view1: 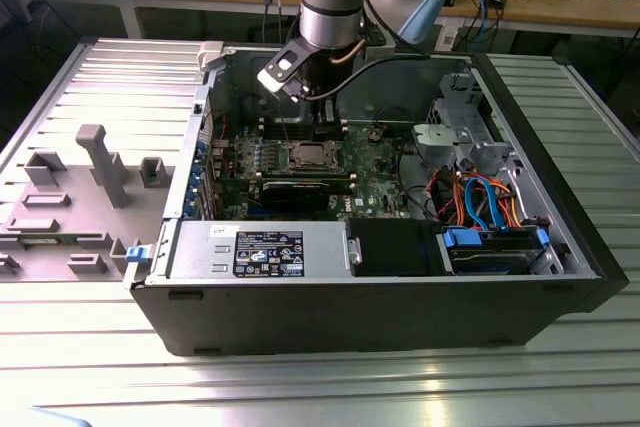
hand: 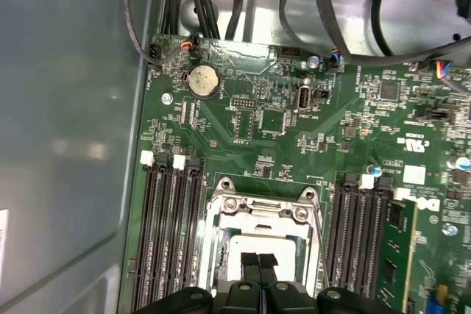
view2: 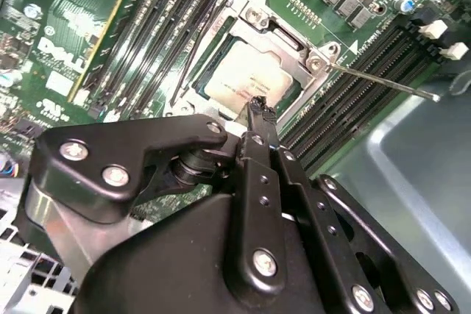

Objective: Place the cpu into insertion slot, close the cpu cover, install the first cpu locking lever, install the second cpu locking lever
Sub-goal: 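Install the first cpu locking lever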

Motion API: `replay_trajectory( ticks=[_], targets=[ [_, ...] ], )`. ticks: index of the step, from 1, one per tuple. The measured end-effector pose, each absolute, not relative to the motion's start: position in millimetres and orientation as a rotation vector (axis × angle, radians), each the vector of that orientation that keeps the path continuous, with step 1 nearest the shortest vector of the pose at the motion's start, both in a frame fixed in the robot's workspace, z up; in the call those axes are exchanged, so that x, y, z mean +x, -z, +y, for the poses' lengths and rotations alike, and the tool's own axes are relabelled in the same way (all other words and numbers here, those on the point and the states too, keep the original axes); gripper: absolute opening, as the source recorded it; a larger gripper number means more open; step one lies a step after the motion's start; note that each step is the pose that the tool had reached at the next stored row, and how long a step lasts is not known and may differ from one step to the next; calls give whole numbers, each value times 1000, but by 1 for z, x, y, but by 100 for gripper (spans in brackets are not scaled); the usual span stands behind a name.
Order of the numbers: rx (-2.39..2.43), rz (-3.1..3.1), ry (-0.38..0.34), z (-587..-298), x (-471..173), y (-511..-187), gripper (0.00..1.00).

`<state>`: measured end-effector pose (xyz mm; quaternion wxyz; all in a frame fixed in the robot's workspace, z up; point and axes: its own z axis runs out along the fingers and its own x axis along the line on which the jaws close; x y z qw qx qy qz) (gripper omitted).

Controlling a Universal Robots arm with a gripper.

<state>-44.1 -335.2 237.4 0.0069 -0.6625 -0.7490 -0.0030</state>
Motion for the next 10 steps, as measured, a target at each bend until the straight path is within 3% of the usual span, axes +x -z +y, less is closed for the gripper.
replay_trajectory(
  ticks=[10],
  targets=[
    [-2074,-2345,3,-335,-44,-263,11]
  ],
)
